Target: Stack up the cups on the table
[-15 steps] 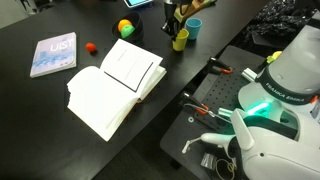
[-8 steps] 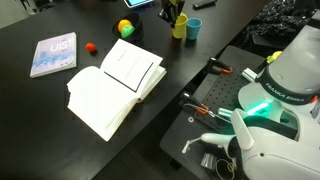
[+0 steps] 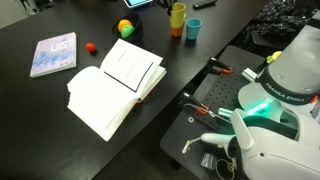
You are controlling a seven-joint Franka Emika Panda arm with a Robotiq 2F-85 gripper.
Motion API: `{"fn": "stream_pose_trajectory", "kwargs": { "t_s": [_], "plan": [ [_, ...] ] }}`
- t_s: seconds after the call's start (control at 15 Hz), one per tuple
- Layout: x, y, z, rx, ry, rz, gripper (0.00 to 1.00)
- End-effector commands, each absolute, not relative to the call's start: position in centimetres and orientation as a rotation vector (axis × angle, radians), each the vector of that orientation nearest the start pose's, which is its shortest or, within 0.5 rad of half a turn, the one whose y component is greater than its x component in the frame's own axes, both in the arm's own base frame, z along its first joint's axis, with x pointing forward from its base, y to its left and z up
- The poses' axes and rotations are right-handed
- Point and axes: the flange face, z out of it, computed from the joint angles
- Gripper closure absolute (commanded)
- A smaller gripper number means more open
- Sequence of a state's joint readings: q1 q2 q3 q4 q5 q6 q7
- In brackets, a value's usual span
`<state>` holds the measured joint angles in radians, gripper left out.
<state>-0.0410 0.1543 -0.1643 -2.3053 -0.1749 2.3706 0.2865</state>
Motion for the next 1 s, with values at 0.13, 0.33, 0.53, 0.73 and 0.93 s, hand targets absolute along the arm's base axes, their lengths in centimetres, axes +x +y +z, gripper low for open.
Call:
{"fn": "stream_pose_trajectory", "kwargs": {
  "t_s": [0.13,0.33,0.53,0.73,0.93],
  "plan": [
    [52.0,-11.2,30.3,-3.130,0.728,0.135,0.97],
    [52.4,-11.9,31.0,-3.150,0.754,0.129,0.97],
    [52.7,-12.7,32.2,-3.156,0.787,0.126,0.97],
    [53.0,-13.5,33.4,-3.167,0.800,0.105,0.97],
    [52.7,-14.4,33.2,-3.188,0.808,0.093,0.97]
  ]
}}
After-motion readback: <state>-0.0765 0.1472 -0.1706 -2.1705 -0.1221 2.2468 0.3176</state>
